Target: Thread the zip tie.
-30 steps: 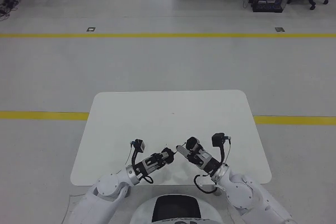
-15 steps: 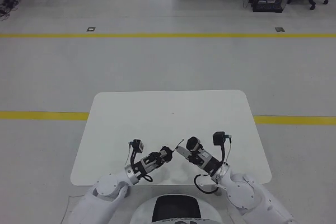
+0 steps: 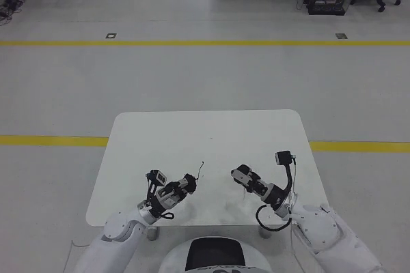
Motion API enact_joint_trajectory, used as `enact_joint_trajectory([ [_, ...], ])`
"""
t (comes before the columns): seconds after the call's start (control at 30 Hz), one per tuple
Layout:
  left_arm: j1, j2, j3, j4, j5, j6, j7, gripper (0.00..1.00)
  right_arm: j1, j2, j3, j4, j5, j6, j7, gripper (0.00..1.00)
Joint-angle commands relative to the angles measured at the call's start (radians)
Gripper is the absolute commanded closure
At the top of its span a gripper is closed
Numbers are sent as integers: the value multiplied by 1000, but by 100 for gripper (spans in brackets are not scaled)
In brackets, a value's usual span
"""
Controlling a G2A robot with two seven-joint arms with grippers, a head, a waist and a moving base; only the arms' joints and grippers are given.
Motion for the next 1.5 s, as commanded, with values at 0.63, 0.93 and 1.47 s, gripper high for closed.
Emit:
enact_joint_trajectory([
  [0.63, -25, -8, 25, 19, -102, 7, -56, 100, 31, -16, 38, 108, 246, 0, 213, 0],
  [0.93, -69, -20, 94, 67, -153, 8, -93, 100, 58, -40, 51, 217, 449, 0, 427, 0],
  [1.47, -80, -24, 117, 73, -161, 5, -89, 100, 87, -56, 28, 268, 489, 15, 470, 0],
])
